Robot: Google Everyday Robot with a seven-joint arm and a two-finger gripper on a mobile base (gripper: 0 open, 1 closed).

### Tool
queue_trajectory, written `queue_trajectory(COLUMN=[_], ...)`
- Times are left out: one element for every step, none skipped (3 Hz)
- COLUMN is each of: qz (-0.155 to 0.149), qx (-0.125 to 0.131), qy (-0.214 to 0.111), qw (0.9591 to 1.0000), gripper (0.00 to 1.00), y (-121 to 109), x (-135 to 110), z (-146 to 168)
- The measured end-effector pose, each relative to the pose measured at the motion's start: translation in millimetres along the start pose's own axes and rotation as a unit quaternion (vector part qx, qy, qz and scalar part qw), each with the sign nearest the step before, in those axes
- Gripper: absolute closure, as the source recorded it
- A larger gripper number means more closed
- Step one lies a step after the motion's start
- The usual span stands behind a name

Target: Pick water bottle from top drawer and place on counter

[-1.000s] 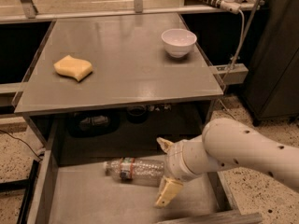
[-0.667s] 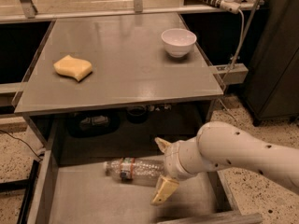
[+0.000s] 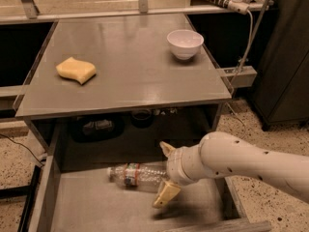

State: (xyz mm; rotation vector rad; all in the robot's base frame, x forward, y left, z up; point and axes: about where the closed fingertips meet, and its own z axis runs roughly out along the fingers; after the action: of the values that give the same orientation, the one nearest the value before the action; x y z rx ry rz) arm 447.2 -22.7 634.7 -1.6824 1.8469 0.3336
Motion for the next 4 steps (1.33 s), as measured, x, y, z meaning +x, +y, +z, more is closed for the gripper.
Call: queue_trajectory(qz=[0.019, 0.035, 0.036, 0.036], qx=[0.005, 0.000, -0.001, -0.001], qy=[-0.014, -0.027, -0.027, -0.027], qw=[0.9997, 0.9990, 0.9990, 0.9990], gripper=[0.00, 0.00, 0.19, 0.42], y=[-2, -1, 0, 0], x=[4, 6, 6, 6], z=[11, 22, 22, 22])
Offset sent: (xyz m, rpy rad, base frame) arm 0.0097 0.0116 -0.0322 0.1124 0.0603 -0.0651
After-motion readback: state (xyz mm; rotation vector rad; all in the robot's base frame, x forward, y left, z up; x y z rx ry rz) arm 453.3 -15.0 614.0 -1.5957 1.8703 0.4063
